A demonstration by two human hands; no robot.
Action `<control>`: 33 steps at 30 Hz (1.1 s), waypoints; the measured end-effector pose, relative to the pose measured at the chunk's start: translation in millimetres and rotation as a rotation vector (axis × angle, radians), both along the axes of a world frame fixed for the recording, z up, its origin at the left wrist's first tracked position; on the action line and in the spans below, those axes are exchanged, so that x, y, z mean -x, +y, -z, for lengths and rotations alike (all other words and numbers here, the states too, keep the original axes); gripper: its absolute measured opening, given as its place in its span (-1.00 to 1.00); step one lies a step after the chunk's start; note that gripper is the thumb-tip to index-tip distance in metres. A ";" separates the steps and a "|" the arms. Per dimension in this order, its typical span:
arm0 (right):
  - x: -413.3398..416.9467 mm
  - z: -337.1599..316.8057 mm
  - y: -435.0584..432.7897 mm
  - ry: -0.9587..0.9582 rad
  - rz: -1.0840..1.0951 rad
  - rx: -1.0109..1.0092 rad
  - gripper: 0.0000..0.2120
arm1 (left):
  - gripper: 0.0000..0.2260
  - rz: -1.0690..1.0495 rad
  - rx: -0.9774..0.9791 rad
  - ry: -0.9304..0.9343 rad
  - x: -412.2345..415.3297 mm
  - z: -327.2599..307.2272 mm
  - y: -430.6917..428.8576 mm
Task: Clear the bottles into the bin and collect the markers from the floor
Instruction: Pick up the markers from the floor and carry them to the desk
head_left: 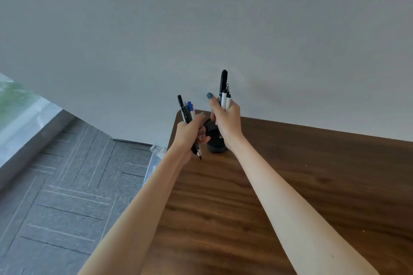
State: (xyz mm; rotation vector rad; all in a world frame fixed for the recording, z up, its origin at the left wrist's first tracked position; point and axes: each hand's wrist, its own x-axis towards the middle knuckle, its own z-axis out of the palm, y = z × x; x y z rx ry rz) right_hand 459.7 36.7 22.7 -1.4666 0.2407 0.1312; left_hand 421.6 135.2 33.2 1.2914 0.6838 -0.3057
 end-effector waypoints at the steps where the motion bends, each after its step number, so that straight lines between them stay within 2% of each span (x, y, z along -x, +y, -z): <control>1: -2.3 3.8 1.1 -0.007 -0.012 -0.001 -0.72 | -0.67 -0.013 -0.008 -0.008 -1.3 4.4 1.7; 5: -2.8 16.7 0.8 -0.020 -0.031 -0.019 -0.82 | -0.62 -0.031 -0.037 -0.051 2.1 17.9 5.2; 10: 2.1 28.8 -7.1 -0.037 -0.041 0.053 -0.96 | -0.63 -0.147 -0.009 -0.135 8.3 23.7 1.2; 15: 1.7 33.1 -22.6 -0.044 -0.004 0.109 -0.86 | -0.64 -0.291 -0.050 -0.244 1.7 20.4 -6.9; 19: 5.2 39.2 -36.4 0.008 0.020 0.075 -0.84 | -0.69 -0.375 -0.178 -0.273 -9.4 23.6 -16.6; 24: 16.7 49.5 -46.1 0.085 0.030 0.048 -0.75 | -0.66 -0.345 -0.253 -0.273 -10.9 42.9 -35.0; 28: 27.9 60.7 -47.1 0.123 0.026 0.060 -0.72 | -0.61 -0.239 -0.309 -0.296 -4.5 67.0 -40.6; 30: 33.2 65.0 -47.5 0.129 0.020 0.049 -0.71 | -0.64 -0.121 -0.460 -0.335 -0.7 85.2 -40.7; 33: 40.0 67.5 -47.8 0.125 -0.008 0.013 -0.69 | -0.61 0.136 -0.910 -0.442 5.0 93.1 -37.2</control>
